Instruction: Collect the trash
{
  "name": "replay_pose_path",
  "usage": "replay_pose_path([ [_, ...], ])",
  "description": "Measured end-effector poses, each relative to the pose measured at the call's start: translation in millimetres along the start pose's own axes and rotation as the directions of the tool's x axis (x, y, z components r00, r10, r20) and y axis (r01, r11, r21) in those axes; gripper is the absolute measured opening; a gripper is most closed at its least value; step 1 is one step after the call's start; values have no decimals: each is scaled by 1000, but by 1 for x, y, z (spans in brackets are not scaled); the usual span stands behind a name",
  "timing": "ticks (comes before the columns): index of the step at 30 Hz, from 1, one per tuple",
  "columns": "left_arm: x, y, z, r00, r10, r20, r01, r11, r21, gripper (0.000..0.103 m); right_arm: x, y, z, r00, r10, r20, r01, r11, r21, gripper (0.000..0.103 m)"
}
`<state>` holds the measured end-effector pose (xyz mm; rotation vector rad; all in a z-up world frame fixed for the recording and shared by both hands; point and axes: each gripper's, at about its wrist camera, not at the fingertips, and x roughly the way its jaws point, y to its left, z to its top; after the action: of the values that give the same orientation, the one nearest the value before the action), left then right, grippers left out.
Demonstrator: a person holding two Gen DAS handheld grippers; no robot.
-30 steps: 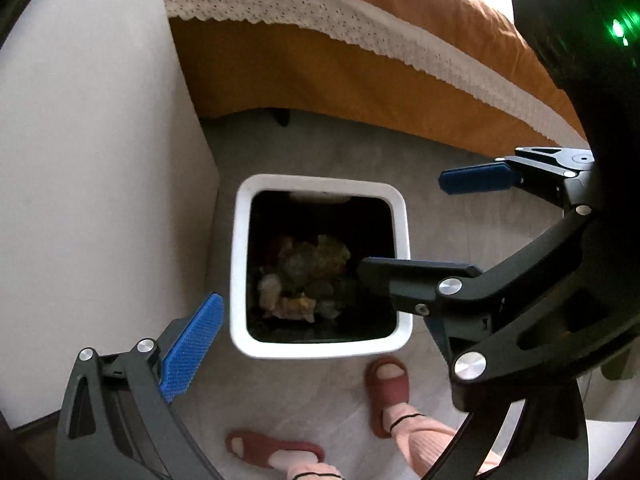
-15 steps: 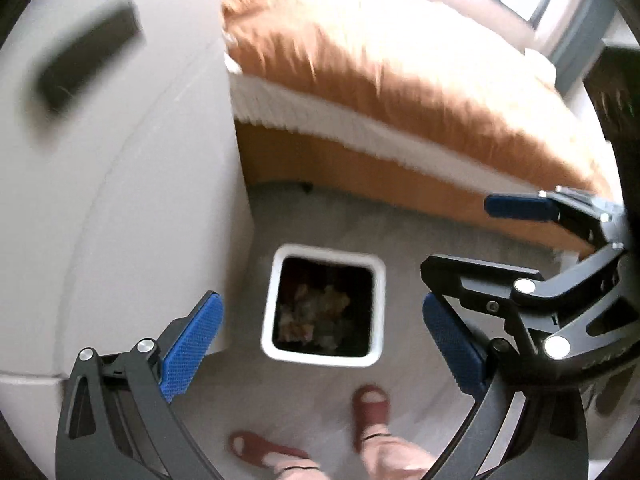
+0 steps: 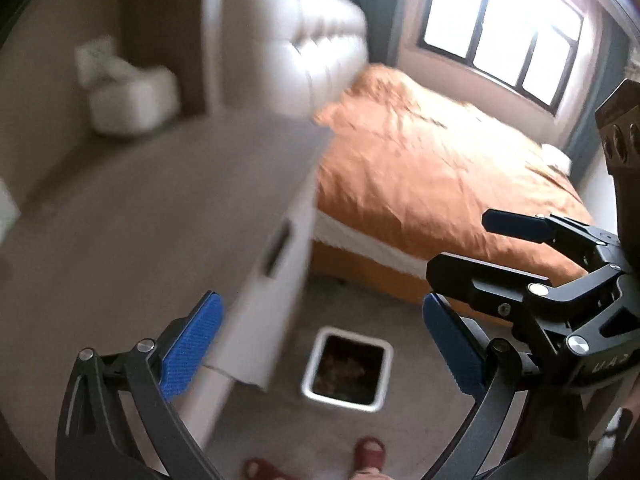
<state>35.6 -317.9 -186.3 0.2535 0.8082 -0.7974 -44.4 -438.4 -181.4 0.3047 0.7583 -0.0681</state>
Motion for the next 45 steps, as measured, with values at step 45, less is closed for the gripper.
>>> replay_pose_path([
  [45,-228,321,-56,818,575,-17,-506,705,-496,98,62,322,89,913,402,67,-346,852,-393,98],
])
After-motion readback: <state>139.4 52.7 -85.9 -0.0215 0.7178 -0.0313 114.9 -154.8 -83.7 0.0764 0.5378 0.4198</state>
